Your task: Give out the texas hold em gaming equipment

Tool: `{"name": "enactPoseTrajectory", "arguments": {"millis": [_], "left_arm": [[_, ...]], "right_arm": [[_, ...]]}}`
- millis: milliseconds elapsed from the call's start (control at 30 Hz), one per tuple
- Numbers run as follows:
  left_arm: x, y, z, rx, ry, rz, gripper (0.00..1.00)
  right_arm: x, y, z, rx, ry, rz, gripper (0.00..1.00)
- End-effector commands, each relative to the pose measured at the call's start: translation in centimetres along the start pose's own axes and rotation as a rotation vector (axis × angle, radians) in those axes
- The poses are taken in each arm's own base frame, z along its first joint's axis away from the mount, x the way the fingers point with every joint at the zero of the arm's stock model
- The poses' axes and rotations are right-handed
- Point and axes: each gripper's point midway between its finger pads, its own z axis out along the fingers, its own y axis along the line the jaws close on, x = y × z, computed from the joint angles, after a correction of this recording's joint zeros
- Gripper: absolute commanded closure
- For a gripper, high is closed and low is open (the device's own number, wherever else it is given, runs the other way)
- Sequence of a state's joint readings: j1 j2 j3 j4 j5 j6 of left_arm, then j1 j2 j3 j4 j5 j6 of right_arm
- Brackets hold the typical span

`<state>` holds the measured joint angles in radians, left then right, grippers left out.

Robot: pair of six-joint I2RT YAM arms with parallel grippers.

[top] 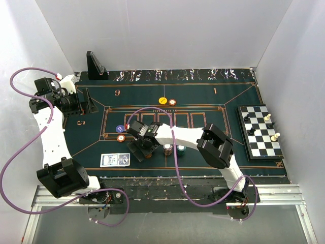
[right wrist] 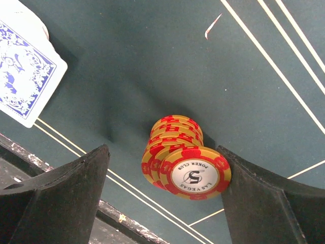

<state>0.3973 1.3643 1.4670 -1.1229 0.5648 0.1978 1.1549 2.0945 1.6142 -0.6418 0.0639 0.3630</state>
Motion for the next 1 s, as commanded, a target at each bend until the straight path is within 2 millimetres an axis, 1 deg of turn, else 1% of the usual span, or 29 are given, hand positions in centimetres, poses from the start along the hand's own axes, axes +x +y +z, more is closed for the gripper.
{"name": "enactPoseTrajectory", "arguments": {"millis": [0,67,200,300,533,667,733,967], "left_arm": [[-0.8,-0.5,-1.3,-0.016,-0.049,0.034,0.02],[-0.8,-0.4,-1.3,-0.016,-0.049,0.03,0.02],[-0.6,-0.4,-1.2,-0.013,-0.048,0.026,0.02],[-0.6,-0.5,-1.1,-0.012,-0.046,0.024,0.02],[-0.3,-0.4,-1.0,-0.01,-0.04,0.022,0.02],[-0.2,-0.4,-0.9,-0.01,-0.039,0.021,0.02],[0.0,-0.4,-0.8,-0.007,-0.035,0.021,0.02],[0.1,-0.5,-0.9,0.0,-0.035,0.024,0.02]], "right_arm": [[-1.4,-0.1,-1.0,0.033,-0.043,0.0,0.11],[-1.4,-0.3,-1.2,0.043,-0.047,0.003,0.15],[-1.3,-0.5,-1.4,0.053,-0.049,0.003,0.18],[-1.4,-0.6,-1.6,0.065,-0.058,0.004,0.23],[-2.1,-0.5,-2.6,0.072,-0.087,0.001,0.35],[-2.2,-0.1,-2.9,0.069,-0.089,-0.006,0.45],[-2.3,0.0,-3.0,0.07,-0.091,-0.007,0.48],[-2.6,0.4,-3.7,0.074,-0.105,-0.019,0.52]]}}
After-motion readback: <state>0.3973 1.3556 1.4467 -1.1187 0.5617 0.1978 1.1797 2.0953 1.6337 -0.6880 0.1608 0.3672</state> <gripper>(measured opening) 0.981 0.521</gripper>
